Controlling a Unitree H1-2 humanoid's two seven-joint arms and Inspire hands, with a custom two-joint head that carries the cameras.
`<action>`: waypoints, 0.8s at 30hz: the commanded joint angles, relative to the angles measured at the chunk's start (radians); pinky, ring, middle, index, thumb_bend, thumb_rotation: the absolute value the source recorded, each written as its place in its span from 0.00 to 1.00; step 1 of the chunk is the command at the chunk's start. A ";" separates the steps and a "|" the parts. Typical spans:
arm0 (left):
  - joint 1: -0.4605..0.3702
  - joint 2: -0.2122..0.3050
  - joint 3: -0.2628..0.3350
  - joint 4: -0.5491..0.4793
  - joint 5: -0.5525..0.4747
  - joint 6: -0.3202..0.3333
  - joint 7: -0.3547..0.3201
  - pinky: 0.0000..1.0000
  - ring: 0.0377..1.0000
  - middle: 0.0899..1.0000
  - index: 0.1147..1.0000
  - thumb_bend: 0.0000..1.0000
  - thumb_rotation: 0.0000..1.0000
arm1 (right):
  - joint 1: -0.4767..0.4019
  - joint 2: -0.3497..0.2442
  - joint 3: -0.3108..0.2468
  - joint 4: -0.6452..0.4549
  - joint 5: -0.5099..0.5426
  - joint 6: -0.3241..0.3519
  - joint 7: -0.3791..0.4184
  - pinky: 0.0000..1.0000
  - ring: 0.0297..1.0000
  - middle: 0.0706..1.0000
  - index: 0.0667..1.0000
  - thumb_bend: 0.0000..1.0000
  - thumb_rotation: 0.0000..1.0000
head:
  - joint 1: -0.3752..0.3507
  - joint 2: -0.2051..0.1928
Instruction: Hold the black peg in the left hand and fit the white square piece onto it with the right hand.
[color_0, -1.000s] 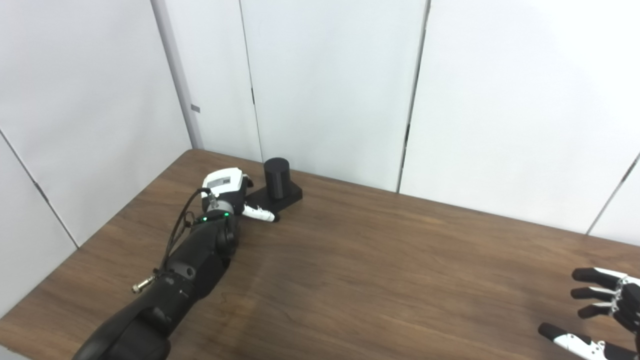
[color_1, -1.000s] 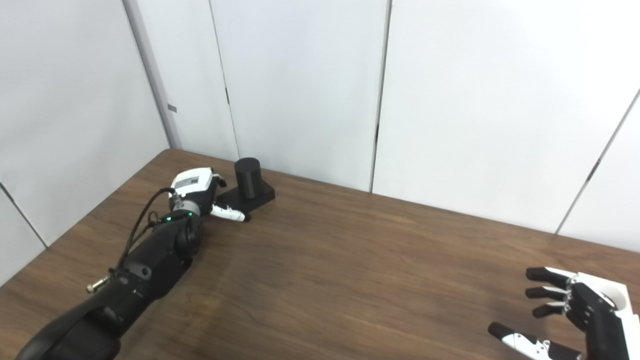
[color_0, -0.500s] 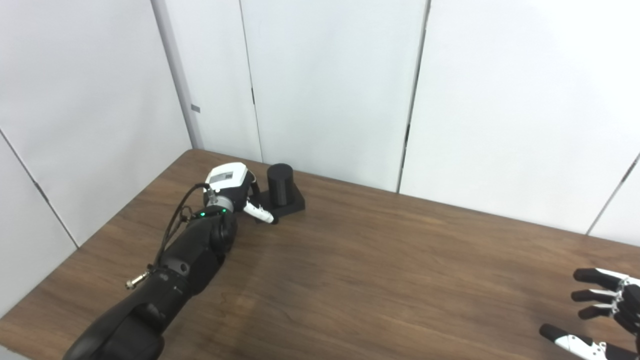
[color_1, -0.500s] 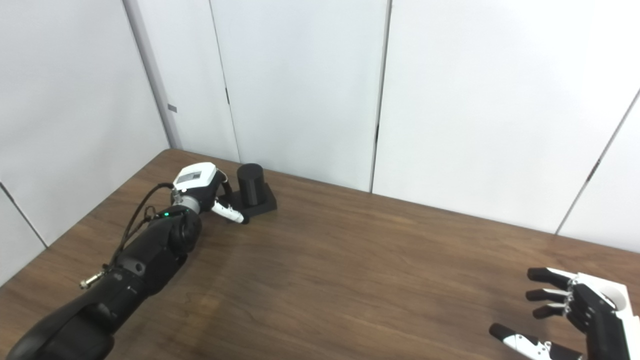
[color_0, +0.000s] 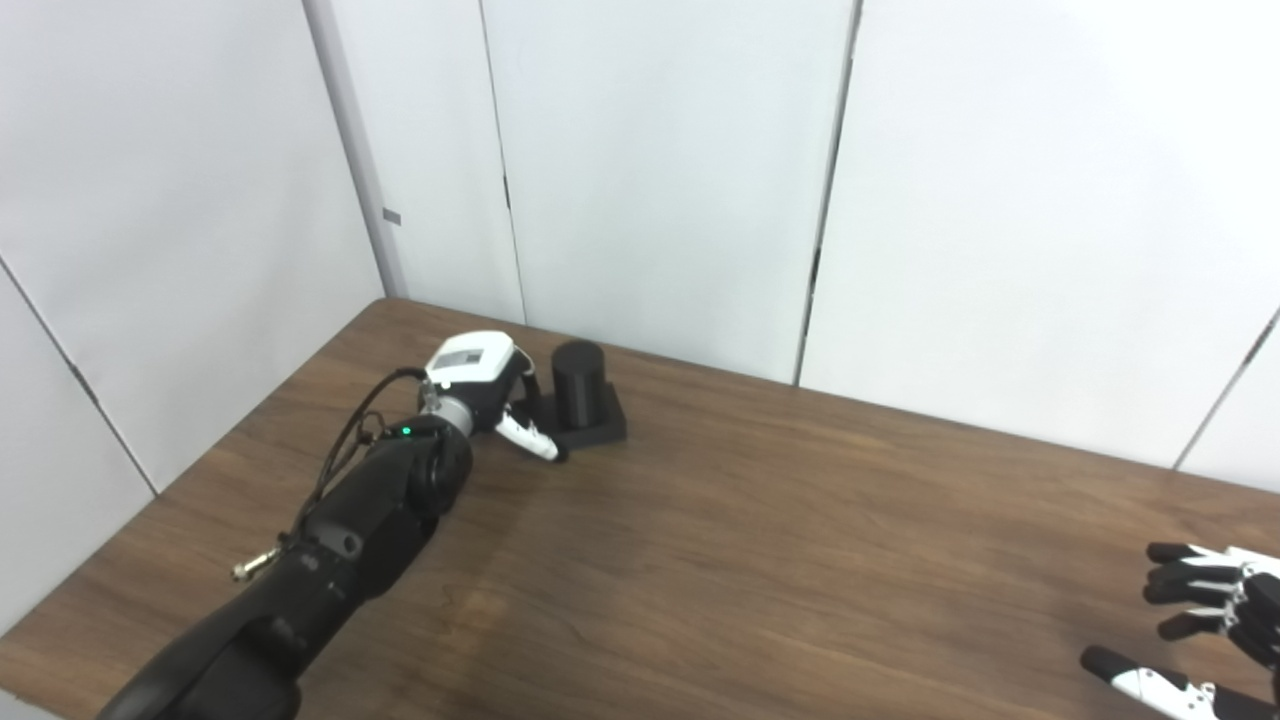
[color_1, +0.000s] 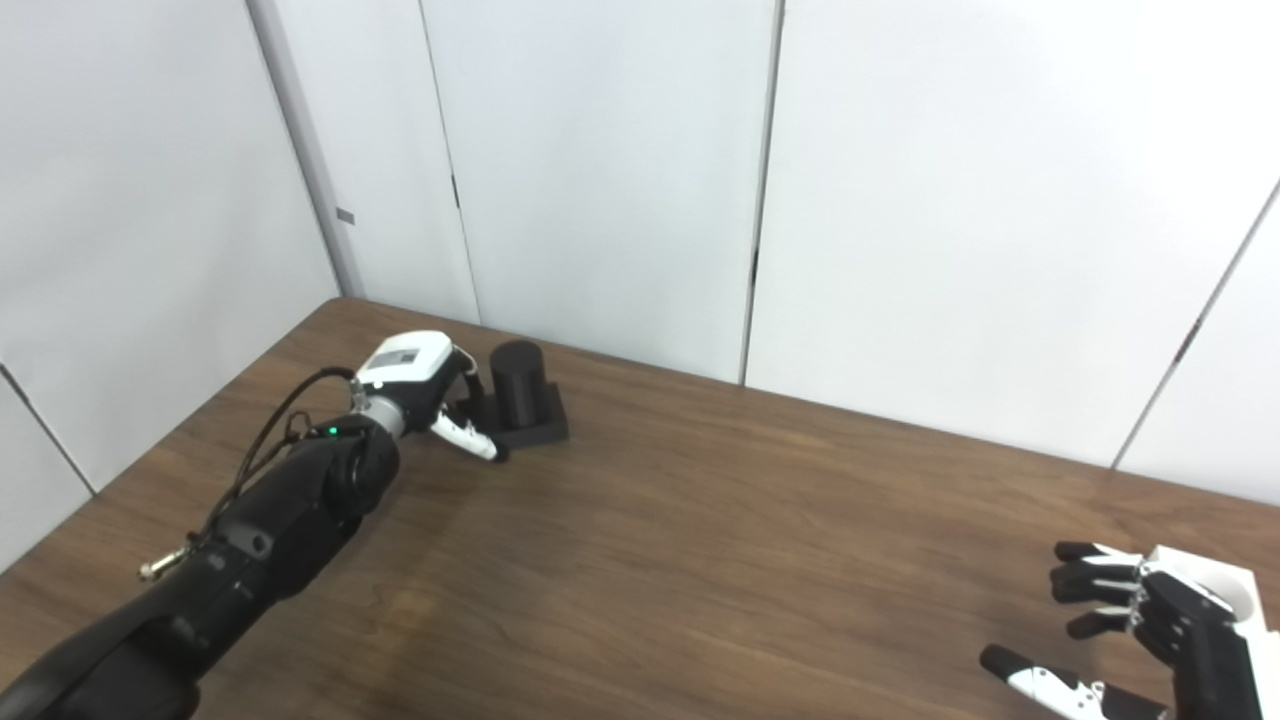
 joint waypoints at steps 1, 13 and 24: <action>0.020 0.000 -0.042 -0.029 0.013 -0.098 -0.006 0.82 0.90 0.84 0.42 0.52 0.07 | -0.033 -0.013 -0.008 -0.013 0.005 -0.037 -0.003 0.42 0.55 0.64 0.45 0.49 0.11 | -0.001 0.001; 0.075 -0.045 -0.100 -0.188 0.014 -0.229 -0.038 0.88 0.92 0.87 0.42 0.52 0.07 | -0.034 -0.005 -0.004 -0.010 -0.001 -0.037 -0.009 0.41 0.54 0.64 0.45 0.49 0.11 | -0.050 0.020; 0.101 -0.093 -0.164 -0.268 0.039 -0.305 -0.099 0.86 0.93 0.88 0.42 0.52 0.07 | -0.032 0.002 -0.013 0.045 0.006 -0.105 -0.030 0.48 0.59 0.67 0.45 0.49 0.12 | -0.158 0.051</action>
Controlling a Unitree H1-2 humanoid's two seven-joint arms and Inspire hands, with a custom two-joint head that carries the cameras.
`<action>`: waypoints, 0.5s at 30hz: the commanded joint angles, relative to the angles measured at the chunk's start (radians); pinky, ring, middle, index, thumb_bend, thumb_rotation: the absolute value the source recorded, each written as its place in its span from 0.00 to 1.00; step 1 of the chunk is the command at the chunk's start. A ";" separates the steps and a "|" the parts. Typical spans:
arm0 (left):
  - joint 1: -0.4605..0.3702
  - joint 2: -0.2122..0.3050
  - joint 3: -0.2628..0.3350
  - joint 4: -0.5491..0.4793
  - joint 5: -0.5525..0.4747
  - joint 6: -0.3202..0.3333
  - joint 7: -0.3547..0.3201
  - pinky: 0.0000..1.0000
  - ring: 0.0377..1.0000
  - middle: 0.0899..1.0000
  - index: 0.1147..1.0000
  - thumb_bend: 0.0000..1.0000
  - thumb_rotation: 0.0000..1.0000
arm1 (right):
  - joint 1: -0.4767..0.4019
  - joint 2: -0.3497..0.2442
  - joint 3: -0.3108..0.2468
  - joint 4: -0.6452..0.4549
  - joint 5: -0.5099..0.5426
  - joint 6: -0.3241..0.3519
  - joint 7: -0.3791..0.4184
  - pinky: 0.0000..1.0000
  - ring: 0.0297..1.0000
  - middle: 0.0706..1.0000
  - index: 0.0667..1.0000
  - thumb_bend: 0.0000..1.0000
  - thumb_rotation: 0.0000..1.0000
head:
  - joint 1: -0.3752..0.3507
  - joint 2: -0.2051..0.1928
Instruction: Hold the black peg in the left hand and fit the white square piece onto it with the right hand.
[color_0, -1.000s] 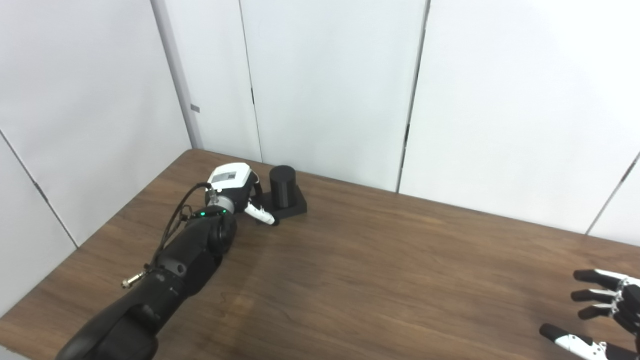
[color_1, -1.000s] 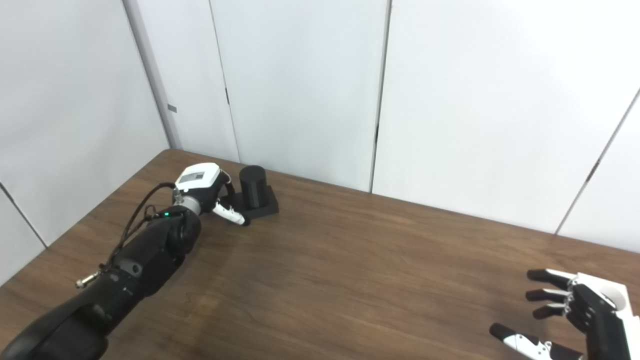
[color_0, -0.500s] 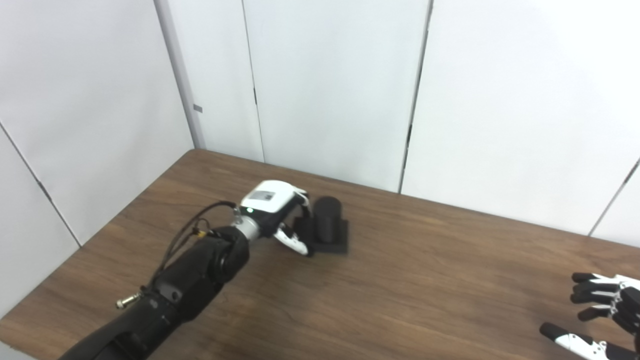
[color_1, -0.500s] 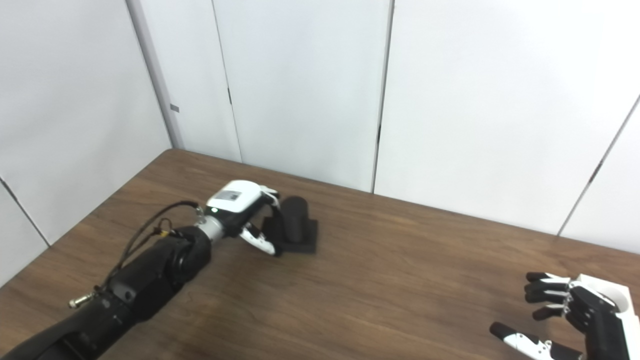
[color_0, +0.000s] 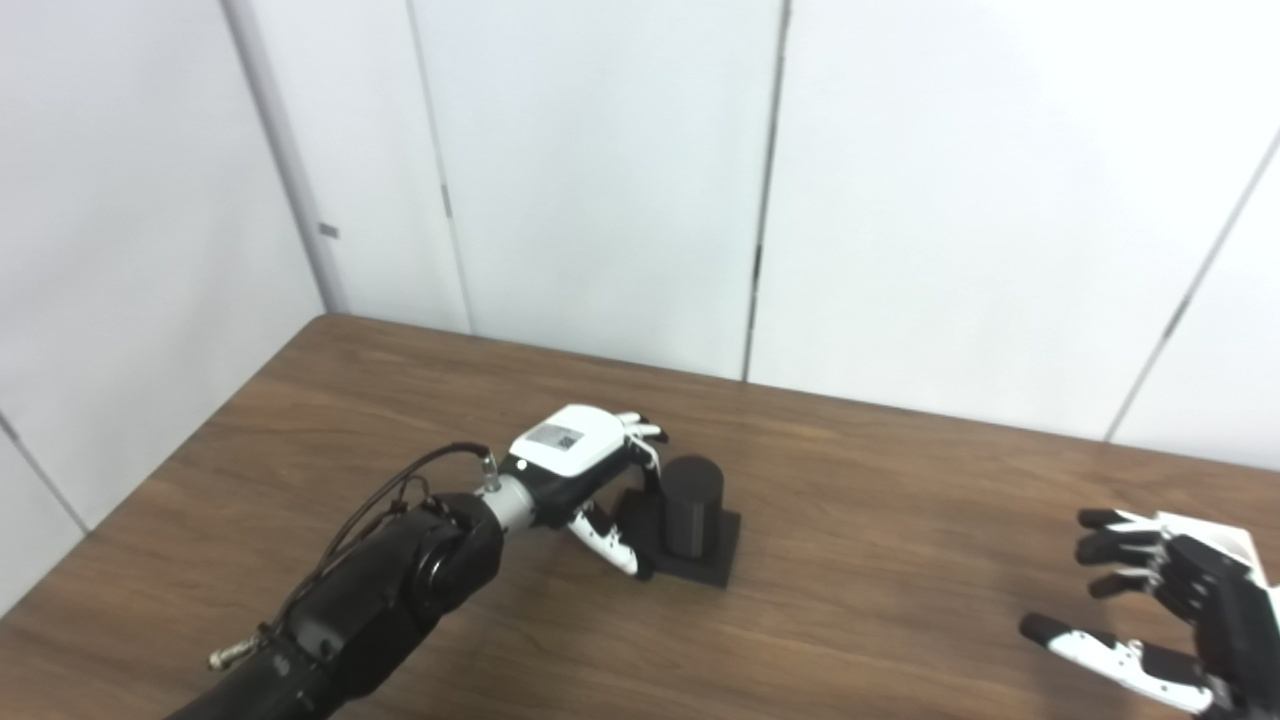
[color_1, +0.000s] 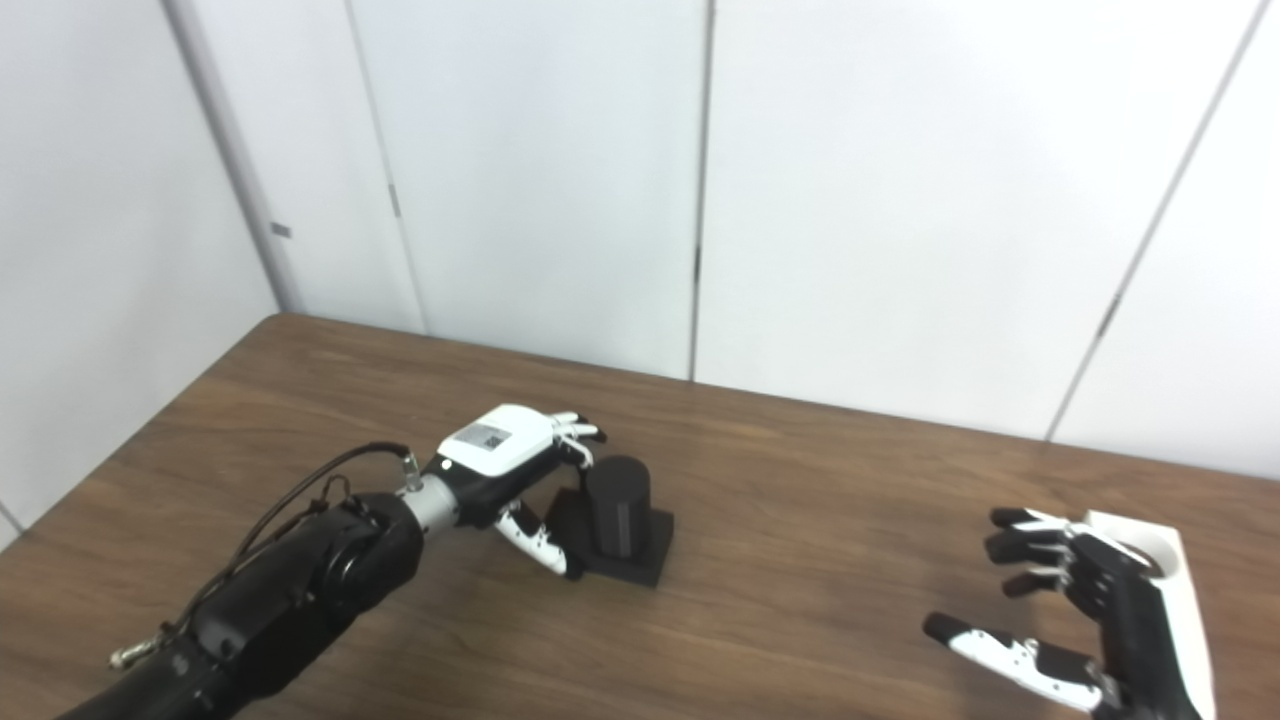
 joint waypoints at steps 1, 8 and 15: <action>0.024 -0.020 -0.038 -0.011 0.034 -0.047 -0.018 0.86 0.93 0.88 0.42 0.52 0.07 | -0.028 -0.008 -0.011 0.009 0.004 -0.079 -0.017 0.47 0.59 0.67 0.45 0.49 0.12 | 0.001 0.000; 0.038 -0.049 -0.074 -0.072 0.042 -0.040 -0.100 0.89 0.94 0.90 0.42 0.52 0.07 | -0.033 -0.009 -0.010 0.076 -0.009 -0.165 -0.037 0.48 0.59 0.67 0.46 0.50 0.12 | -0.064 0.020; 0.037 -0.075 -0.094 -0.076 0.041 -0.070 -0.111 0.87 0.93 0.89 0.43 0.52 0.07 | -0.044 -0.004 -0.005 0.111 -0.030 -0.198 -0.050 0.48 0.59 0.66 0.46 0.50 0.13 | -0.122 0.038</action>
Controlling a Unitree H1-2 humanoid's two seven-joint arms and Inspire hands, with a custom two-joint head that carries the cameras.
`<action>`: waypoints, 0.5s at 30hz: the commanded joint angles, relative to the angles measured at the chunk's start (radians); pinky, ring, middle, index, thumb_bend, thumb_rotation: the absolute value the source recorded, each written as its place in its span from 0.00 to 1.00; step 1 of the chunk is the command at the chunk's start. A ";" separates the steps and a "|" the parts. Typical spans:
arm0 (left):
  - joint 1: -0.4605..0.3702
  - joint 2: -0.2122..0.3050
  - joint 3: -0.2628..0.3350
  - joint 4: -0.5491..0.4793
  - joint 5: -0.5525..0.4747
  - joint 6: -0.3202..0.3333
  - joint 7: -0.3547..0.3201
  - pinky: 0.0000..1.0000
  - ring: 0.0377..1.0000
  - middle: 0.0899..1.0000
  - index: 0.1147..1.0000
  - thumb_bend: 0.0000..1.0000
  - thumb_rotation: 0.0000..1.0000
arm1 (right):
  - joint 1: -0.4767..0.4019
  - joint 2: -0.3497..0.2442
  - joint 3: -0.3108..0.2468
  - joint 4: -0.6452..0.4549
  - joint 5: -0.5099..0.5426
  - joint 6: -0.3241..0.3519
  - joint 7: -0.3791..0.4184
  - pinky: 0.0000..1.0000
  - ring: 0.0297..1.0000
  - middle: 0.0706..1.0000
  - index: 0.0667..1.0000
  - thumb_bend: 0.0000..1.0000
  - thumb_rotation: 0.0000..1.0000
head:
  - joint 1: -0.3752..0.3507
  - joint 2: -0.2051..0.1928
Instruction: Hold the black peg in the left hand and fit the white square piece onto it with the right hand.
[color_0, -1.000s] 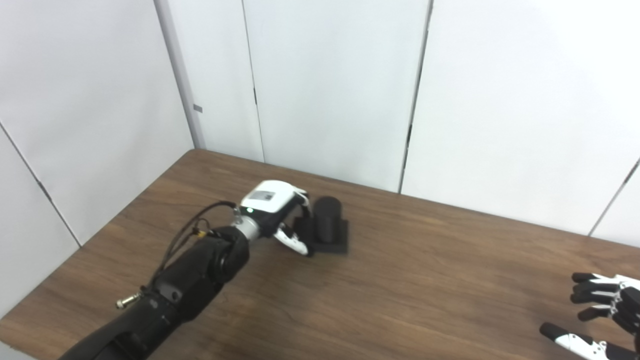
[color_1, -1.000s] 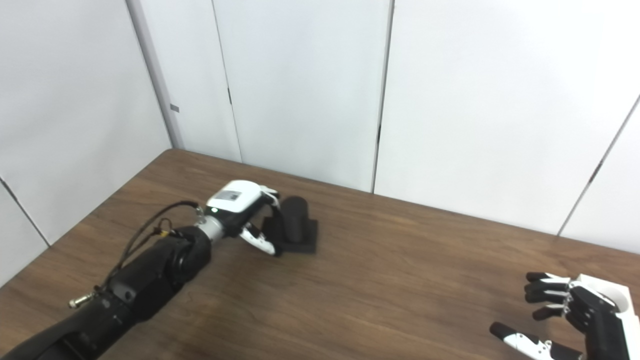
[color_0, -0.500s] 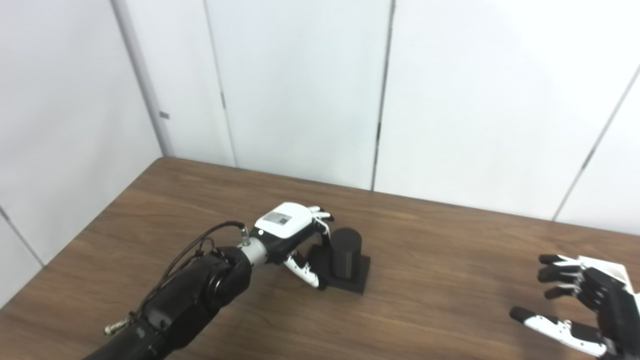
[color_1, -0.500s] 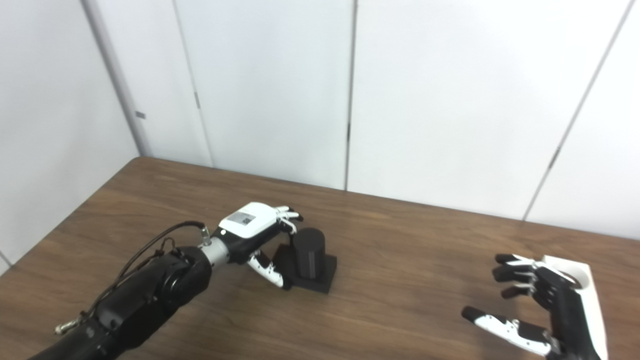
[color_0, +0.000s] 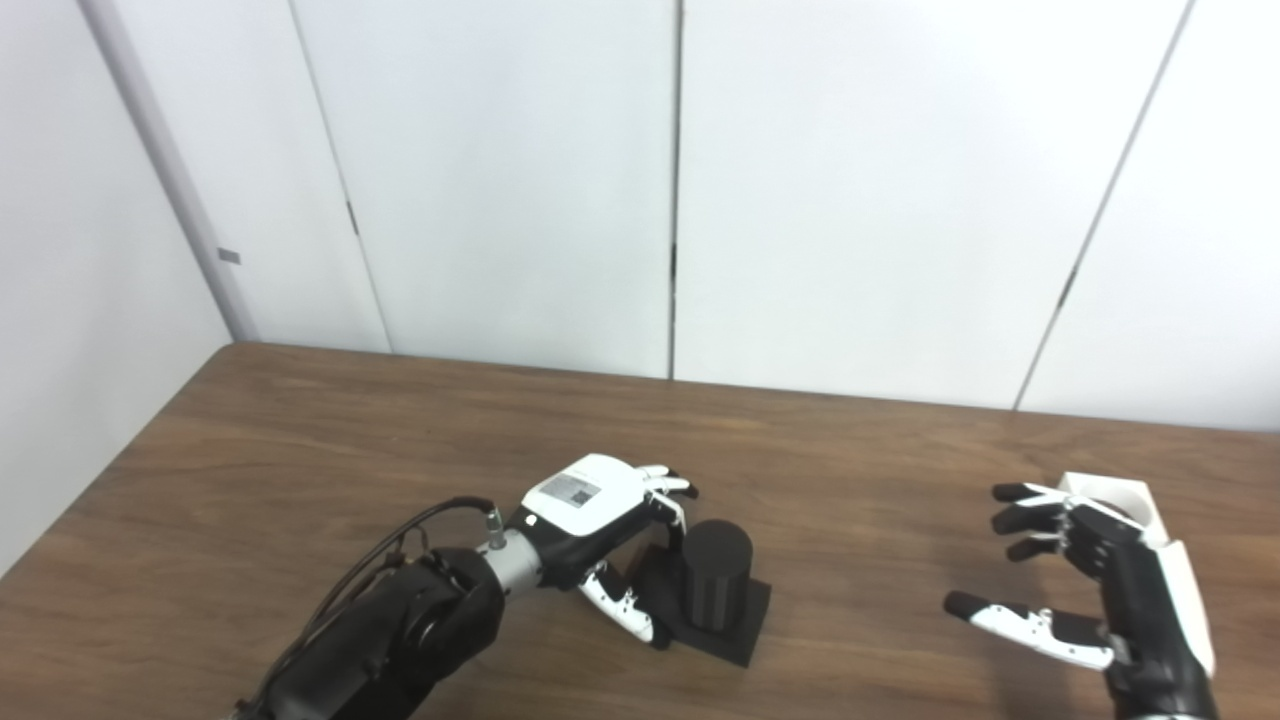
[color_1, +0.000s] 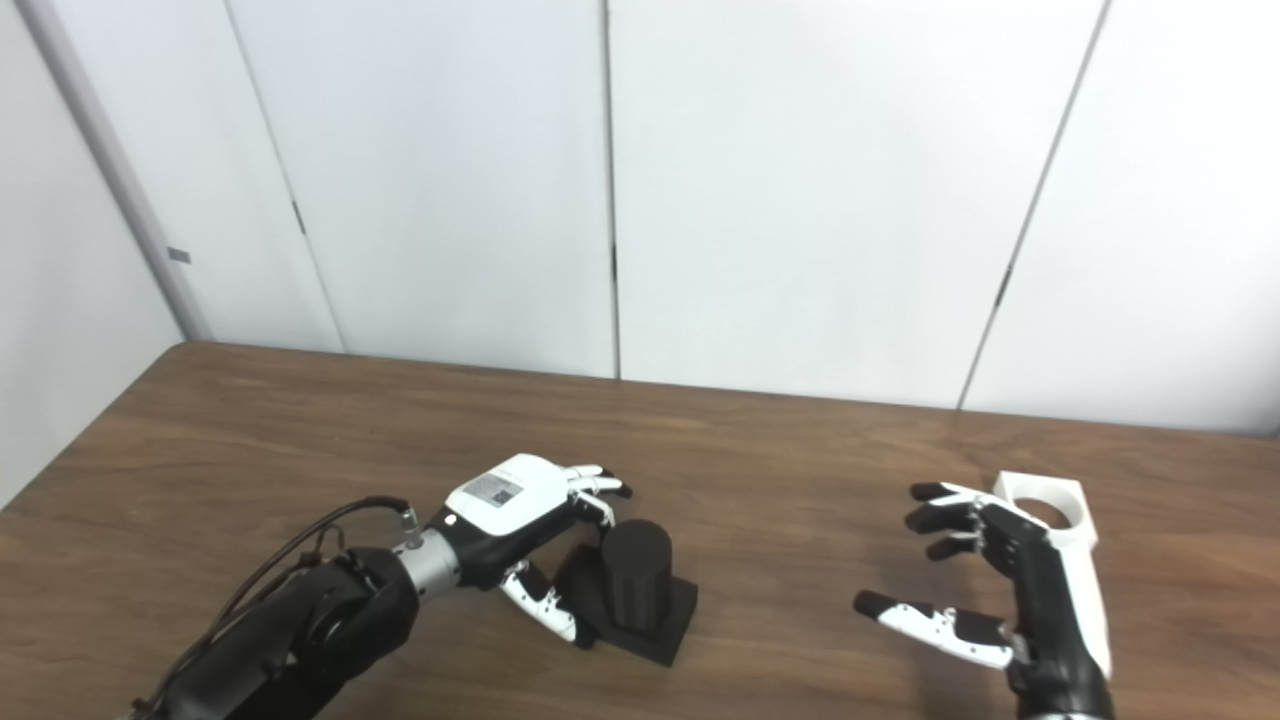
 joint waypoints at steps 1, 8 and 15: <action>0.023 -0.007 -0.036 0.013 0.022 -0.034 -0.047 0.87 0.93 0.89 0.42 0.52 0.07 | -0.034 -0.001 -0.003 -0.015 -0.006 -0.049 -0.018 0.48 0.58 0.66 0.46 0.50 0.13 | -0.002 0.002; 0.024 -0.013 -0.064 0.031 0.055 -0.057 -0.054 0.85 0.92 0.88 0.43 0.52 0.07 | -0.040 0.004 0.002 -0.014 -0.036 -0.044 -0.029 0.49 0.58 0.65 0.46 0.50 0.13 | -0.068 0.007; 0.010 0.011 -0.108 0.049 0.151 -0.057 -0.053 0.84 0.92 0.87 0.43 0.52 0.08 | -0.043 0.007 0.000 -0.059 -0.050 -0.014 -0.020 0.49 0.60 0.66 0.46 0.50 0.14 | -0.174 -0.001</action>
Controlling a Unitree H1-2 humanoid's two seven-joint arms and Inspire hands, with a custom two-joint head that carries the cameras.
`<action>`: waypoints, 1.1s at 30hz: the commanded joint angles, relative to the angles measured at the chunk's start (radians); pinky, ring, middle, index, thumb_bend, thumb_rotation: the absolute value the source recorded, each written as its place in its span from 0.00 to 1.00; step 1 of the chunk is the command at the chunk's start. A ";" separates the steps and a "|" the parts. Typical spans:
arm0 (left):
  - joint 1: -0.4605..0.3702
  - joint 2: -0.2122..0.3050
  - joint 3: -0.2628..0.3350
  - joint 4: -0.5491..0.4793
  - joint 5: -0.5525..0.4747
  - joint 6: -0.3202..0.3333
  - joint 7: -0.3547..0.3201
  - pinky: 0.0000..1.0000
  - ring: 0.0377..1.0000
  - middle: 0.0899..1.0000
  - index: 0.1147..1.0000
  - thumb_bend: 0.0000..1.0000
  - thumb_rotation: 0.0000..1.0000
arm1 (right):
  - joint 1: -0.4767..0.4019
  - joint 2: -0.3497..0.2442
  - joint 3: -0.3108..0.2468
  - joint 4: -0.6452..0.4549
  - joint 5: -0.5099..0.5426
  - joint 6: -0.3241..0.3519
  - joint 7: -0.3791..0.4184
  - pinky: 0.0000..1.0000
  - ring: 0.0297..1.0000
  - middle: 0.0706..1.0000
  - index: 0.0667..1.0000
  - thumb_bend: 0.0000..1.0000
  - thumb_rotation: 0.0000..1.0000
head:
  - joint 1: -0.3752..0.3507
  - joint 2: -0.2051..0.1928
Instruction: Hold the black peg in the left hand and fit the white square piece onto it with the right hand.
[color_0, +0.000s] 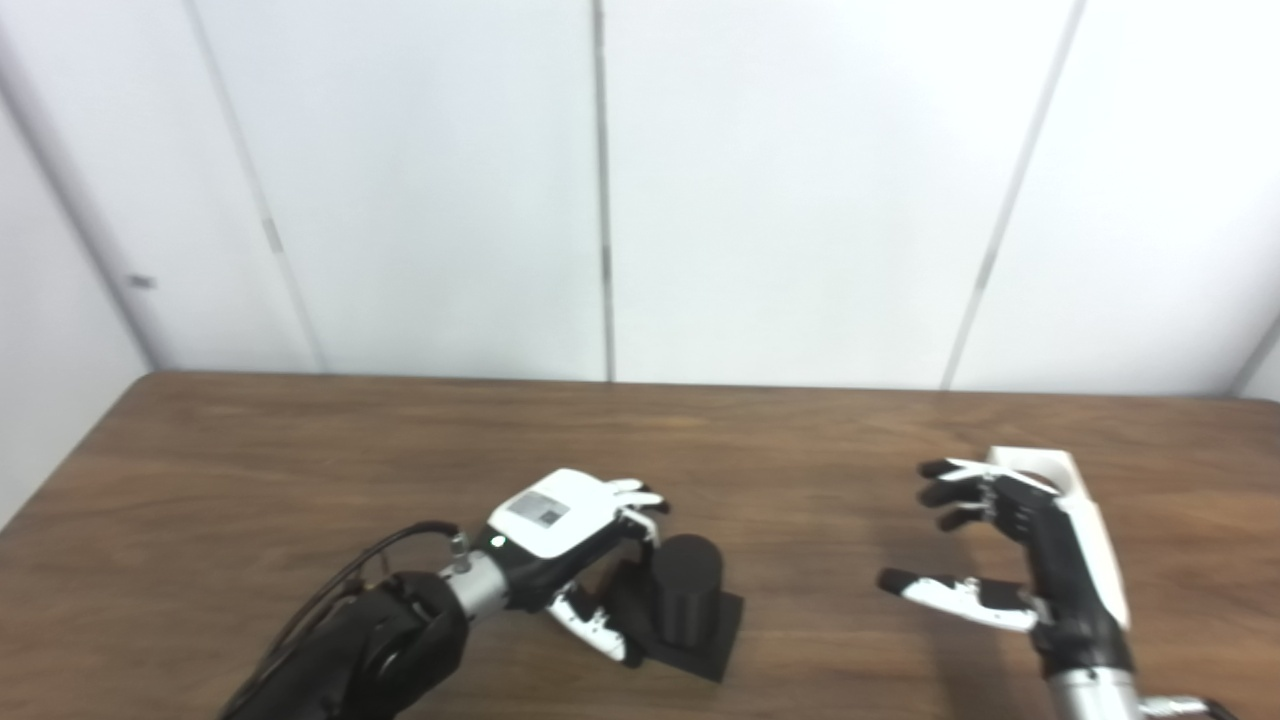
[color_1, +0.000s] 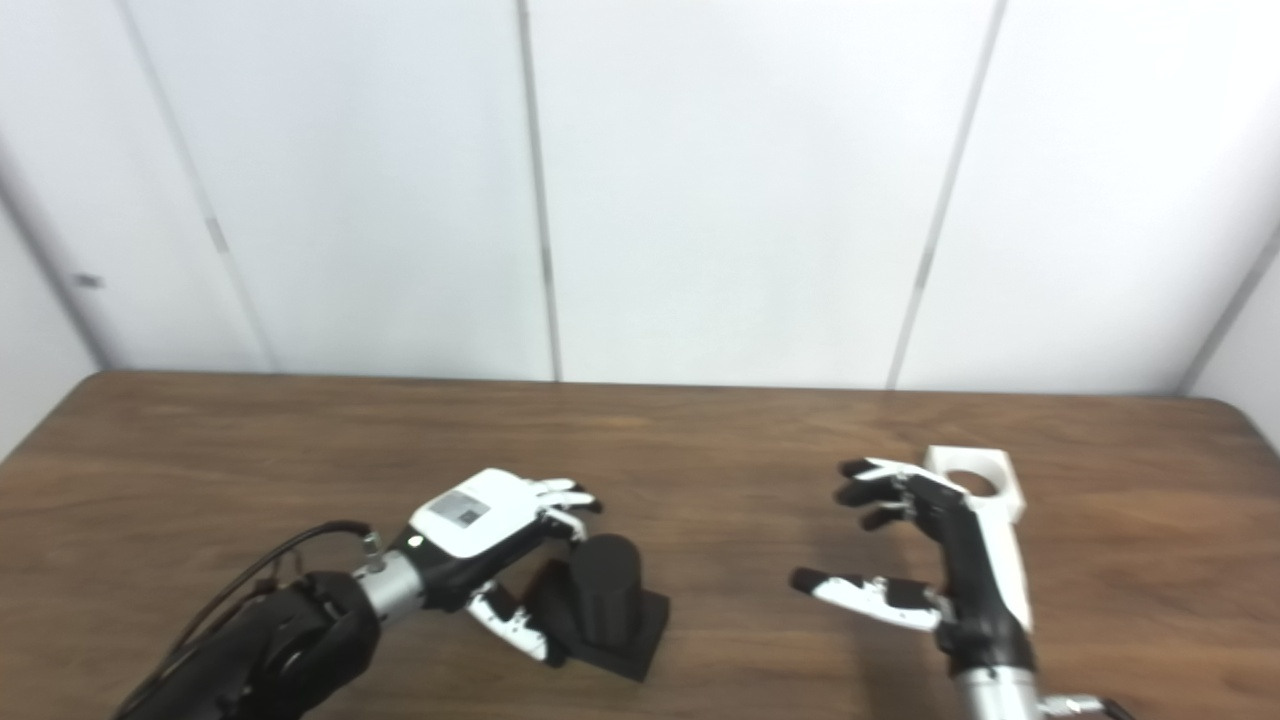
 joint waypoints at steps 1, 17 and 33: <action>0.032 0.017 -0.059 0.050 0.094 -0.019 -0.050 0.83 0.91 0.87 0.43 0.52 0.07 | -0.039 -0.008 -0.006 -0.055 -0.005 0.000 -0.004 0.49 0.60 0.66 0.46 0.50 0.14 | -0.021 -0.002; 0.045 0.046 -0.052 0.063 0.116 -0.032 -0.032 0.82 0.90 0.85 0.42 0.52 0.07 | -0.157 -0.317 -0.005 -0.159 -0.224 0.233 0.187 0.55 0.66 0.73 0.60 0.57 0.15 | -0.215 -0.077; 0.081 0.080 -0.029 0.050 0.103 -0.076 0.028 0.76 0.84 0.81 0.42 0.52 0.06 | -0.458 -0.559 0.216 -0.022 -0.692 0.313 0.582 0.87 0.94 0.95 0.84 0.95 0.18 | -0.349 -0.149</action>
